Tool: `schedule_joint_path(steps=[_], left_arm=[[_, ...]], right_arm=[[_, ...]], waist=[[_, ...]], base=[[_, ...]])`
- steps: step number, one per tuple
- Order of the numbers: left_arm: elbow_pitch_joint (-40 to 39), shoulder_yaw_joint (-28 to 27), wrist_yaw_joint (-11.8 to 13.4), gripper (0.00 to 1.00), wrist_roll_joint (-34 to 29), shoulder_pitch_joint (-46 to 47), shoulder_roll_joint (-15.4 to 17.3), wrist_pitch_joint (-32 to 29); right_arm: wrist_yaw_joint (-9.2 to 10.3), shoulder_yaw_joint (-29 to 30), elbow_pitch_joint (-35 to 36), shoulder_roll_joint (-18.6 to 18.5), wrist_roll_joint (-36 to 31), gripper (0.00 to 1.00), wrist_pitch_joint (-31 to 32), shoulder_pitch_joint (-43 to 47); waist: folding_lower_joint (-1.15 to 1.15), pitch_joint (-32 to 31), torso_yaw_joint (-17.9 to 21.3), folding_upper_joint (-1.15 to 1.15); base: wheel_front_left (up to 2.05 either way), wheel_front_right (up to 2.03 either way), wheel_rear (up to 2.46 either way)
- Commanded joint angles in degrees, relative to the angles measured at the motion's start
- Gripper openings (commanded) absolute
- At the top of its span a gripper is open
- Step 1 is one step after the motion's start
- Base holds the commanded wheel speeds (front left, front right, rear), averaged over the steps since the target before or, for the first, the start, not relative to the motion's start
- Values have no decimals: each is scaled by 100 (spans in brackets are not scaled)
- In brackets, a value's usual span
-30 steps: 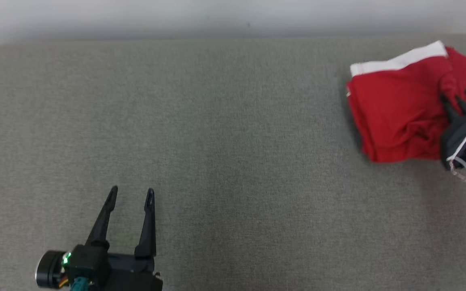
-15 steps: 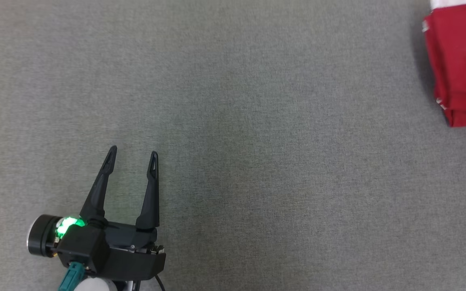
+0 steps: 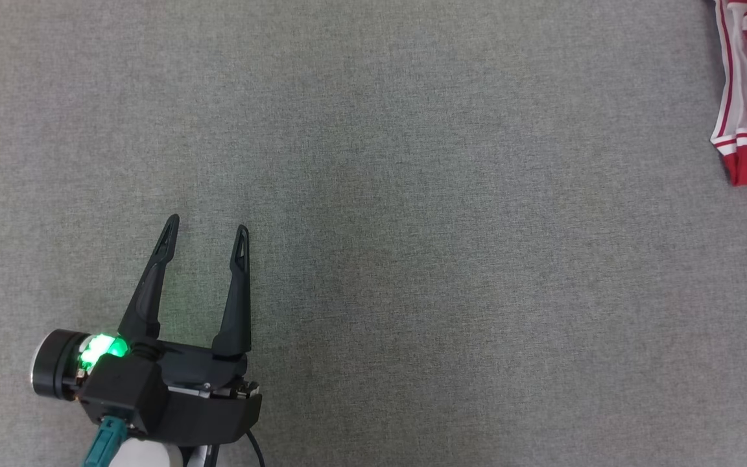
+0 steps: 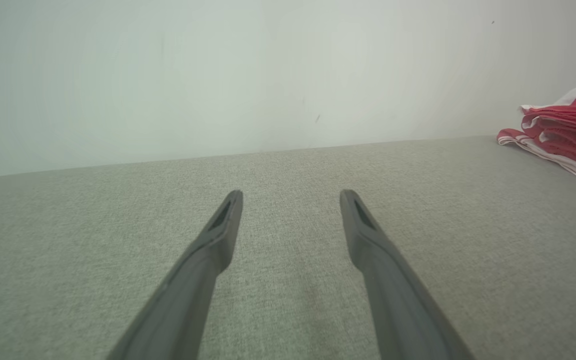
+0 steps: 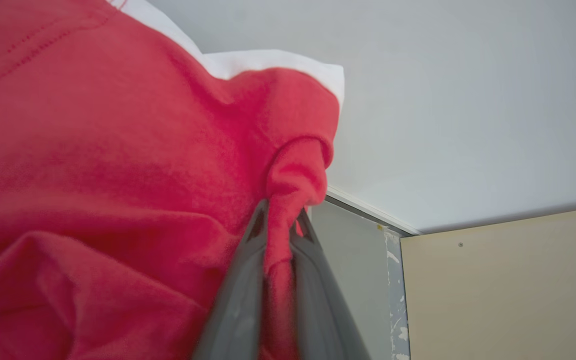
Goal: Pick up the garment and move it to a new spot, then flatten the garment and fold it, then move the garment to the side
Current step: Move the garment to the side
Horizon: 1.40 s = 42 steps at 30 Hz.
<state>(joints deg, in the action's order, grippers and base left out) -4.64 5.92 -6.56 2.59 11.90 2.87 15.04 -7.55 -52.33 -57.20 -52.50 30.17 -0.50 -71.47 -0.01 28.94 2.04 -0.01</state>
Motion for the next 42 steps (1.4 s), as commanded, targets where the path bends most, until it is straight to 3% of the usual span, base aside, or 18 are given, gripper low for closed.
schedule_joint_path(steps=[1,2,3,4,8,12,15,20,25,29,35,38,42], left_arm=[[-24,-7,-21,100,-27,75,1,7],[-25,-9,-25,100,-23,79,1,7],[-25,-12,-28,100,-17,81,1,7],[-19,-10,-29,100,-3,85,1,7],[69,-39,7,100,72,-24,1,7],[170,-70,49,100,182,-170,1,7],[300,-111,89,100,271,-301,2,7],[473,-180,104,100,354,-556,0,7],[608,-265,118,100,415,-882,-1,7],[695,-368,87,100,404,-1092,0,7],[827,-414,26,100,376,-1222,-2,7],[890,-401,15,100,338,-1292,-2,7],[917,-431,-6,100,302,-1308,-2,7]], right_arm=[[13,-13,-41,-32,44,0,19,-78],[13,-31,-74,-43,57,0,27,-97],[13,-58,-94,-59,20,66,-13,-124],[13,-63,-125,-63,19,100,-29,-142],[13,-149,-254,-41,-98,100,-92,-204],[13,77,-332,103,-55,100,-582,-277],[13,229,-290,320,-166,100,-1182,-163],[13,709,-77,726,78,100,-1451,274],[13,1931,804,1151,-145,100,-1472,1275],[13,3223,1637,1829,-743,100,-1466,2554],[13,4682,2935,2754,-1524,100,-1465,4415],[13,5273,3583,3169,-1854,100,-1466,5163],[13,5626,4233,3671,-2122,100,-1467,5990]], waist=[[1,16,-10,1],[1,19,-16,1],[1,15,-23,1],[1,3,-33,1],[1,-200,-55,1],[1,-467,-55,1],[1,-768,-62,1],[1,-1166,-70,1],[1,-1645,-111,1],[1,-1975,-150,1],[1,-2309,-319,1],[1,-2437,-399,1],[1,-2536,-452,1]], base=[[0,0,0],[0,0,0],[0,0,0],[0,0,0],[0,0,0],[0,0,0],[0,0,0],[0,0,0],[0,0,0],[0,0,0],[0,0,0],[0,0,0],[0,0,0]])
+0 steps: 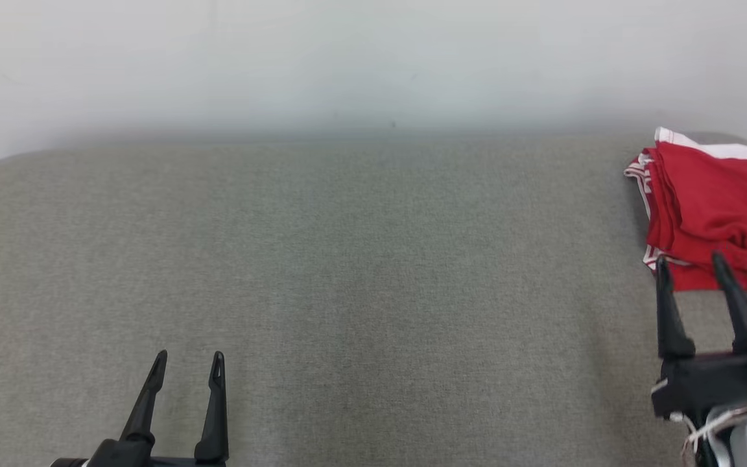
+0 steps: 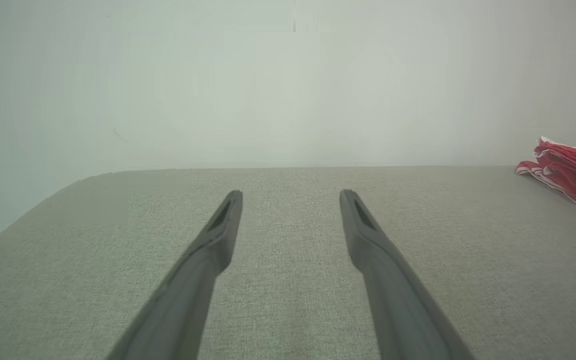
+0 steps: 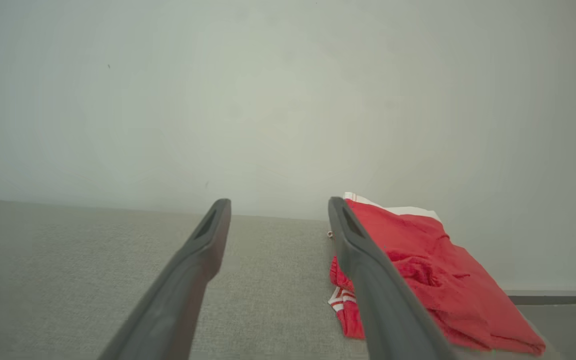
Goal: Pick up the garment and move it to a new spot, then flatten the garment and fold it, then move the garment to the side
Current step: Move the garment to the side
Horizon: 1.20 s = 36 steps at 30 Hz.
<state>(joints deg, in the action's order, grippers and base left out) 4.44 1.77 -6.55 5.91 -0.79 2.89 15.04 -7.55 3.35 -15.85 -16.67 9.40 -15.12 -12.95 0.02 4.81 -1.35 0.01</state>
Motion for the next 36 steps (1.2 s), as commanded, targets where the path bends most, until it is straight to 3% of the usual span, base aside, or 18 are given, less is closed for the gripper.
schedule_joint_path(steps=[1,9,13,36], left_arm=[[11,-31,-8,100,-28,-45,-3,7],[153,-82,98,100,-29,-176,-3,7],[216,8,189,100,34,-264,-3,7],[429,-76,79,100,79,-433,-3,7]], right_arm=[[13,111,226,205,-79,100,-5,292],[13,-22,842,1012,-234,100,-5,1314],[13,-133,904,1217,-301,100,-5,1710],[13,-199,945,1386,-295,100,-5,1993]], waist=[[-2,-135,-123,-1],[-2,-331,-140,-1],[-2,-412,-171,-1],[-2,-550,-190,-1]], base=[[0,0,0],[0,0,0],[0,0,0],[0,0,0]])
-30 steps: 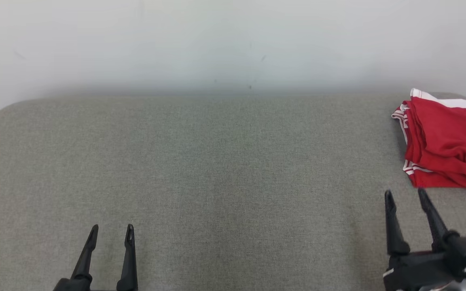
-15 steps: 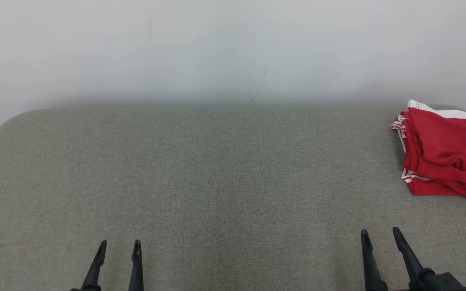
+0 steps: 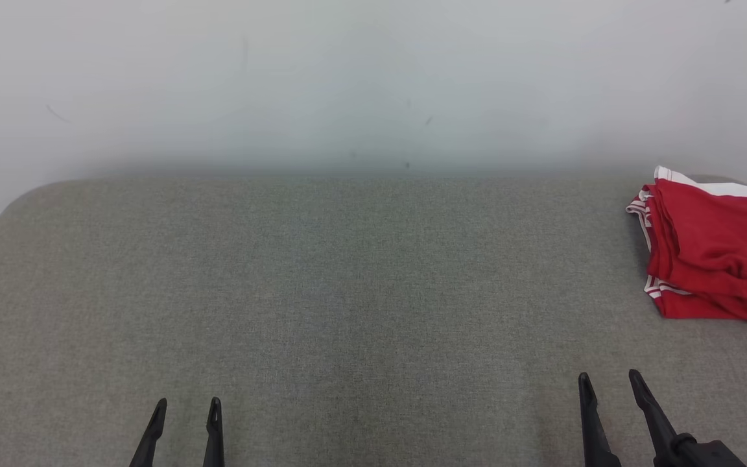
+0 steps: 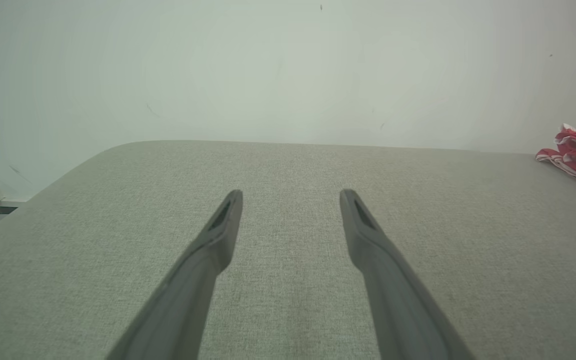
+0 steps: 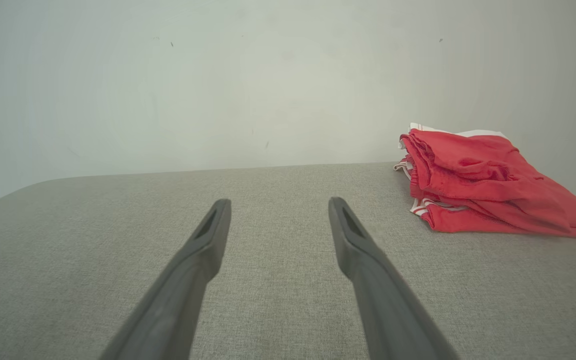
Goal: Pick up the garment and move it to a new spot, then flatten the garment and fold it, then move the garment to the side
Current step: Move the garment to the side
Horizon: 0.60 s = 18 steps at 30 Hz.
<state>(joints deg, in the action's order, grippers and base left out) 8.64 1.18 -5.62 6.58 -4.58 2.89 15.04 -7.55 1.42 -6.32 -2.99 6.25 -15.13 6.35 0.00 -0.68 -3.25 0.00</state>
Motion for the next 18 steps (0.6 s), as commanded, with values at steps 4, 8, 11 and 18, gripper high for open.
schedule_joint_path(steps=[4,8,11,18], left_arm=[[64,-39,-34,100,-7,-64,-2,7],[64,-59,-36,100,-31,-106,-3,7],[42,-55,-9,100,-13,-124,-3,7],[28,-51,10,100,5,-124,-3,7]], right_arm=[[13,-40,-39,18,35,100,-4,71],[13,-50,-80,19,63,100,-4,79],[13,-54,-103,19,66,100,-4,64],[13,-79,-126,18,66,100,-4,56]], waist=[[0,-19,2,0],[0,-39,17,0],[0,-46,28,0],[0,-62,44,0]], base=[[0,0,0],[0,0,0],[0,0,0],[0,0,0]])
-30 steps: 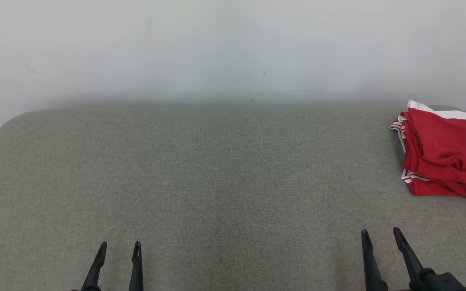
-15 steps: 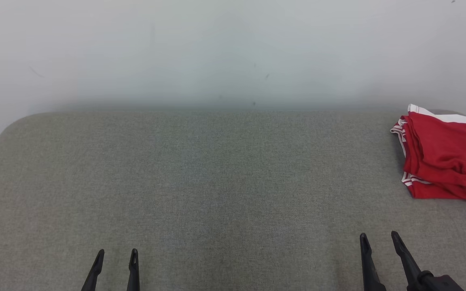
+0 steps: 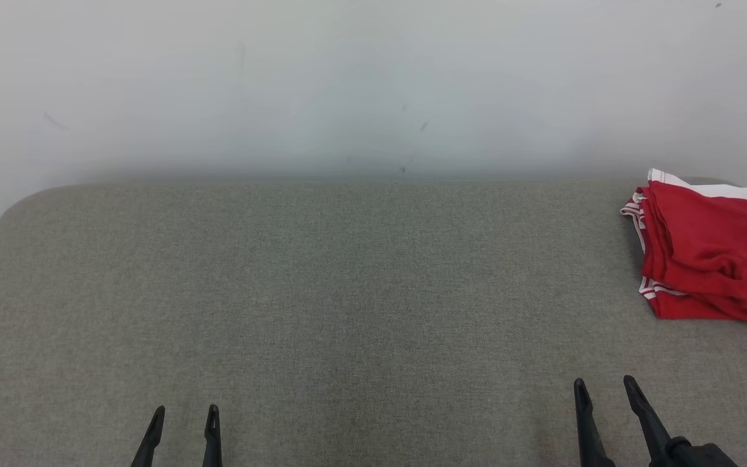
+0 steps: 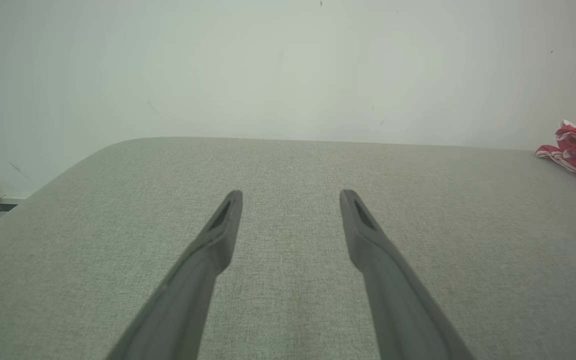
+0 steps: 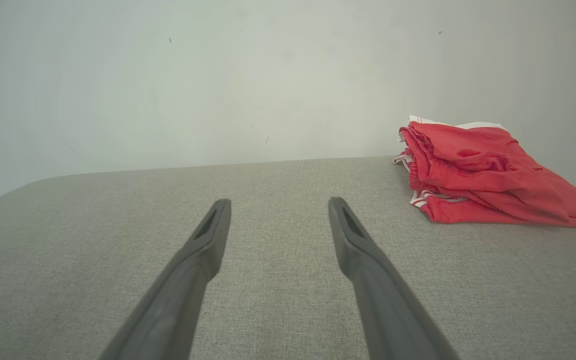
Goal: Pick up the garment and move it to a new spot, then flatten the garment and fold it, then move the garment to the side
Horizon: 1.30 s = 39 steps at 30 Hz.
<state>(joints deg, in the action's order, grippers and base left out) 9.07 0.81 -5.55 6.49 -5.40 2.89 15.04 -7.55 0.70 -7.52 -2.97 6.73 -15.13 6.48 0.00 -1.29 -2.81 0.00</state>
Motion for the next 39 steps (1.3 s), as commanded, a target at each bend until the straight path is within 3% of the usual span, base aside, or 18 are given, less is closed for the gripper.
schedule_joint_path(steps=[1,39], left_arm=[[-12,-12,5,100,15,-45,-3,7],[92,-88,26,100,-57,-8,-3,7]], right_arm=[[13,-4,-10,16,31,100,-4,48],[13,0,-28,17,95,100,-4,53]], waist=[[0,-4,0,0],[0,20,-12,0]], base=[[0,0,0],[0,0,0]])
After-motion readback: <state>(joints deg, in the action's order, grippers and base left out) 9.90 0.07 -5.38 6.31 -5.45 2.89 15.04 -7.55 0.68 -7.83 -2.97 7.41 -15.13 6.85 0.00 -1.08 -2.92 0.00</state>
